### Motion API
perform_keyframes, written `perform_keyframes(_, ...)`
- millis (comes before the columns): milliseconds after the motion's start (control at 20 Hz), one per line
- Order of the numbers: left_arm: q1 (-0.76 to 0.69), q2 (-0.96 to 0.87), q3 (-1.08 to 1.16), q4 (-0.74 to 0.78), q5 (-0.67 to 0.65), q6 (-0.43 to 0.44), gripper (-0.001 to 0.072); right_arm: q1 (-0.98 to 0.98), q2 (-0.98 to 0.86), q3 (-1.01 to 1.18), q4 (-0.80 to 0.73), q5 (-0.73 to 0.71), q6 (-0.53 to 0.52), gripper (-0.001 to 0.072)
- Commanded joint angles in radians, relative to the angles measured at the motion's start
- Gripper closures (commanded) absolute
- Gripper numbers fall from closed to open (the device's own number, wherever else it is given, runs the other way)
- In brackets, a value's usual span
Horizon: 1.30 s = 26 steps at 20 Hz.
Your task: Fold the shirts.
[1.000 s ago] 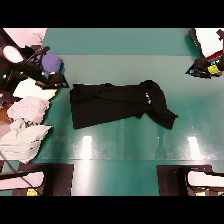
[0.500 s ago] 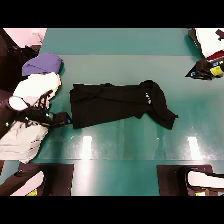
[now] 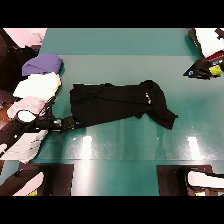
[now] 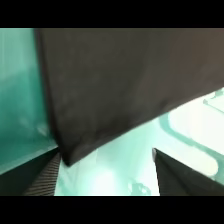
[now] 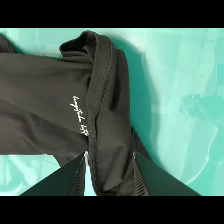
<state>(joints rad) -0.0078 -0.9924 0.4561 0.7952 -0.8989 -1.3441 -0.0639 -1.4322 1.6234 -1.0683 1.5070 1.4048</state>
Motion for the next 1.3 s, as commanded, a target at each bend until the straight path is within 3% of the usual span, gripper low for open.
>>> perform_keyframes(0, -0.032, 0.0, -0.006, -0.029, 0.092, -0.019, 0.0265, 0.0, 0.001, 0.001, 0.004, 0.017, 0.0, 0.0384)
perform_keyframes(50, -0.032, 0.0, -0.005, -0.042, 0.105, -0.018, 0.0423, 0.0, 0.001, 0.001, 0.003, 0.021, 0.0, 0.0384)
perform_keyframes(100, -0.032, 0.0, -0.002, -0.052, 0.113, -0.017, 0.0528, 0.0, 0.001, 0.001, 0.003, 0.026, 0.0, 0.0384)
perform_keyframes(150, -0.032, 0.0, 0.005, -0.054, 0.114, -0.018, 0.0631, 0.0, 0.001, 0.001, 0.001, 0.037, 0.0, 0.0384)
perform_keyframes(200, -0.032, 0.0, 0.017, -0.055, 0.111, -0.017, 0.0681, 0.0, 0.002, -0.007, -0.001, 0.048, 0.0, 0.0384)
perform_keyframes(450, -0.032, 0.0, 0.164, -0.054, 0.04, 0.018, 0.0681, 0.003, 0.121, -0.315, -0.061, 0.006, 0.0, 0.0385)
perform_keyframes(550, -0.032, 0.0, 0.203, -0.054, 0.034, 0.018, 0.0681, 0.021, 0.204, -0.49, -0.065, -0.09, -0.002, 0.0385)
perform_keyframes(700, -0.032, 0.0, 0.213, -0.051, 0.035, 0.017, 0.0681, 0.111, 0.311, -0.647, -0.122, -0.249, -0.108, 0.0385)
perform_keyframes(950, -0.032, 0.0, 0.213, -0.051, 0.014, 0.017, 0.0681, 0.376, 0.347, -0.755, -0.454, -0.332, -0.133, 0.0384)
perform_keyframes(1250, -0.032, 0.0, 0.213, -0.051, 0.013, 0.017, 0.0681, 0.488, 0.303, -0.769, -0.478, -0.373, -0.133, 0.0384)
